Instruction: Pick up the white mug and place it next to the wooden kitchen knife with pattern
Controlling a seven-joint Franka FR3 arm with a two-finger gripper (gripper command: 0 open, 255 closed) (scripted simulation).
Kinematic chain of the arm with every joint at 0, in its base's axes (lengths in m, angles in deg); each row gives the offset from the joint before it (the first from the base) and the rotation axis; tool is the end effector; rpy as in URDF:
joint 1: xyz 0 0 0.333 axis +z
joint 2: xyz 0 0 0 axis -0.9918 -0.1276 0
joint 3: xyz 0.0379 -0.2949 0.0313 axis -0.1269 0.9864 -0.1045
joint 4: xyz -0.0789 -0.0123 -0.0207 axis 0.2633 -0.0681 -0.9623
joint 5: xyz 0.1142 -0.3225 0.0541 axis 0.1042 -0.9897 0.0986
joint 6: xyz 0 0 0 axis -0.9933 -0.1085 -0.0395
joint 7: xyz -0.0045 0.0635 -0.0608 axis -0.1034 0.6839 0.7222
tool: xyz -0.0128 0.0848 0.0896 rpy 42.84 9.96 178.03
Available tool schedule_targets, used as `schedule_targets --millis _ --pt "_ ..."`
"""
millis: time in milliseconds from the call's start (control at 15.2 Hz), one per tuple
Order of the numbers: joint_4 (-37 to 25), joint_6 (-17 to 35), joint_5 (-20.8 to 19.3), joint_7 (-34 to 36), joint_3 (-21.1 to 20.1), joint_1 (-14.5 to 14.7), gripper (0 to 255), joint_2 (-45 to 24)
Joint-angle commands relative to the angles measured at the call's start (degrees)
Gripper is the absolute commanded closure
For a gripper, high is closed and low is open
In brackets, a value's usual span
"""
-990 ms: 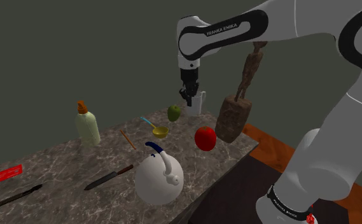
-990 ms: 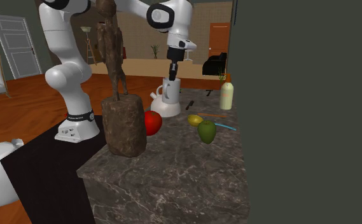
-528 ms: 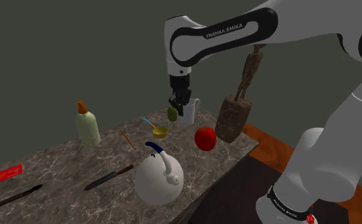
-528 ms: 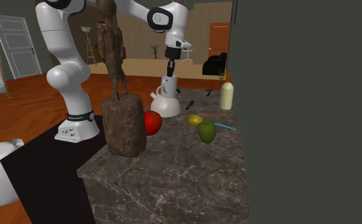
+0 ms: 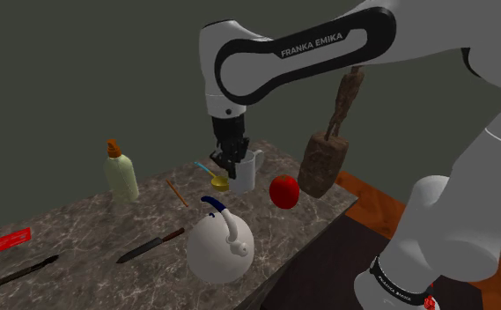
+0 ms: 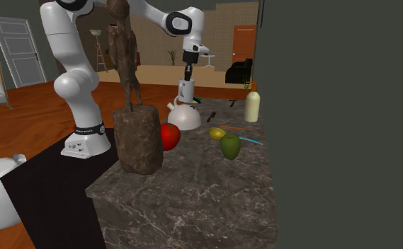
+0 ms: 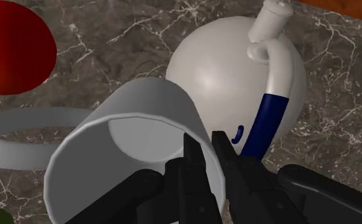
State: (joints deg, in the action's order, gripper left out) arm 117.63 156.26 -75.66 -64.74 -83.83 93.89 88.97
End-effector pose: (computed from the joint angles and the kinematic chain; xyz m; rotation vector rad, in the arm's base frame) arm 0.4346 0.1599 0.4389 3.0957 0.1328 -0.2612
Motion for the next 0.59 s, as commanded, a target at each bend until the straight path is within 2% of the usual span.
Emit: schedule_targets --millis 0,528 --pt "-1.5 -0.29 0.48 2.93 -1.6 1.38 255 -1.13" --pt "-7.79 -0.81 1.23 13.86 -7.23 6.78 255 -6.54"
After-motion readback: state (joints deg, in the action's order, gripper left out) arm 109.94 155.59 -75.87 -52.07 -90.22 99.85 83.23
